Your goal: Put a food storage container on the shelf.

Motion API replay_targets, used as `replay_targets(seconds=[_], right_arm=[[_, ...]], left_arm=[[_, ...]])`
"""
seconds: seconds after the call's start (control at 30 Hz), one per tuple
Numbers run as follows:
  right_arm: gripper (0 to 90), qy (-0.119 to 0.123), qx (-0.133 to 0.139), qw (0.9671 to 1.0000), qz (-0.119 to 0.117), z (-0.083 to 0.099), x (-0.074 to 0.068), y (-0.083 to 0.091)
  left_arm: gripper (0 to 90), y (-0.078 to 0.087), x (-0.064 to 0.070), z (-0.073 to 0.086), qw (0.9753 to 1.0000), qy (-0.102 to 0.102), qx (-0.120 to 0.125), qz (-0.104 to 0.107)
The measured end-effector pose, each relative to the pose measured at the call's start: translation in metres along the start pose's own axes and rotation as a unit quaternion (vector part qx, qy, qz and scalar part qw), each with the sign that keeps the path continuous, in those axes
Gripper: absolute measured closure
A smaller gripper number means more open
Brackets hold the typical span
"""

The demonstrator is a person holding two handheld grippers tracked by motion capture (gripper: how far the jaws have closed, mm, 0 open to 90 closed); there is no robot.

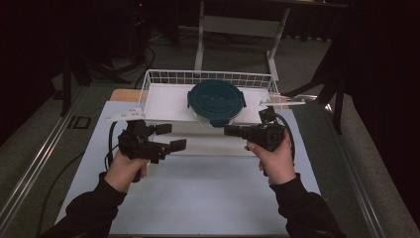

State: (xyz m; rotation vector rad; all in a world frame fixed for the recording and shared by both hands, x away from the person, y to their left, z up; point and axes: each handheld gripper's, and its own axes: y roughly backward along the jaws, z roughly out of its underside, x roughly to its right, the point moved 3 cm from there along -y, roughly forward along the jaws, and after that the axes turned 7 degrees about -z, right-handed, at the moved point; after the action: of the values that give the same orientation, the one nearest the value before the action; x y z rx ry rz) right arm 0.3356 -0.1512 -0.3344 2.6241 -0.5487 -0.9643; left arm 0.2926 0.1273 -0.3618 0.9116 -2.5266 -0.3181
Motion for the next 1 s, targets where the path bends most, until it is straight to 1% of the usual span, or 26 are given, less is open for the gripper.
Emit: replay_targets(seconds=[0.03,0.07,0.17,0.2,0.23,0.27,0.3,0.33,0.37,0.53,0.6,0.67,0.83,1.0], right_arm=[[89.7,0.000,-0.002,1.0000,0.001,0.001,0.001,-0.004],[89.7,-0.003,-0.004,1.0000,0.001,0.003,0.002,-0.009],[89.7,-0.006,-0.003,0.9999,0.009,0.003,0.006,-0.017],[89.7,-0.009,-0.001,0.9999,0.007,0.003,0.007,-0.018],[89.8,-0.009,-0.001,0.9999,0.011,0.002,0.009,-0.020],[89.7,-0.008,0.001,0.9999,0.011,0.001,0.010,-0.021],[89.7,-0.016,0.002,0.9999,0.004,0.000,0.012,-0.022],[89.7,-0.016,0.002,0.9999,0.004,-0.001,0.012,-0.023],[89.7,-0.015,0.006,0.9998,0.008,-0.002,0.013,-0.023],[89.7,-0.016,0.007,0.9998,0.013,-0.008,0.018,-0.026],[89.6,-0.019,0.007,0.9997,0.015,-0.011,0.021,-0.027],[89.6,-0.023,0.010,0.9995,0.018,-0.014,0.024,-0.029],[89.4,-0.022,0.010,0.9994,0.024,-0.019,0.027,-0.032],[86.4,-0.018,0.013,0.9989,0.041,-0.024,0.031,-0.035]], left_arm=[[0.8,-0.001,0.002,0.009,0.9999,-0.003,-0.002,-0.012],[0.0,-0.002,0.003,0.015,0.9999,-0.001,0.001,-0.015],[0.0,-0.002,0.007,0.030,0.9996,-0.001,0.008,-0.025],[0.0,-0.001,0.008,0.036,0.9993,-0.002,0.017,-0.032],[0.0,-0.001,0.010,0.041,0.9988,-0.005,0.026,-0.041],[0.0,0.000,0.012,0.047,0.9985,-0.009,0.029,-0.046],[0.0,0.000,0.013,0.049,0.9983,-0.008,0.031,-0.048],[0.0,0.001,0.014,0.054,0.9980,-0.008,0.037,-0.050],[0.0,0.001,0.015,0.056,0.9978,-0.013,0.036,-0.054],[0.0,0.001,0.017,0.063,0.9972,-0.021,0.042,-0.057],[0.0,0.001,0.018,0.064,0.9969,-0.029,0.044,-0.058],[0.0,0.001,0.019,0.065,0.9966,-0.033,0.048,-0.059],[0.0,-0.003,0.020,0.070,0.9965,-0.039,0.046,-0.058],[0.3,-0.004,0.021,0.074,0.9962,-0.047,0.055,-0.047]])
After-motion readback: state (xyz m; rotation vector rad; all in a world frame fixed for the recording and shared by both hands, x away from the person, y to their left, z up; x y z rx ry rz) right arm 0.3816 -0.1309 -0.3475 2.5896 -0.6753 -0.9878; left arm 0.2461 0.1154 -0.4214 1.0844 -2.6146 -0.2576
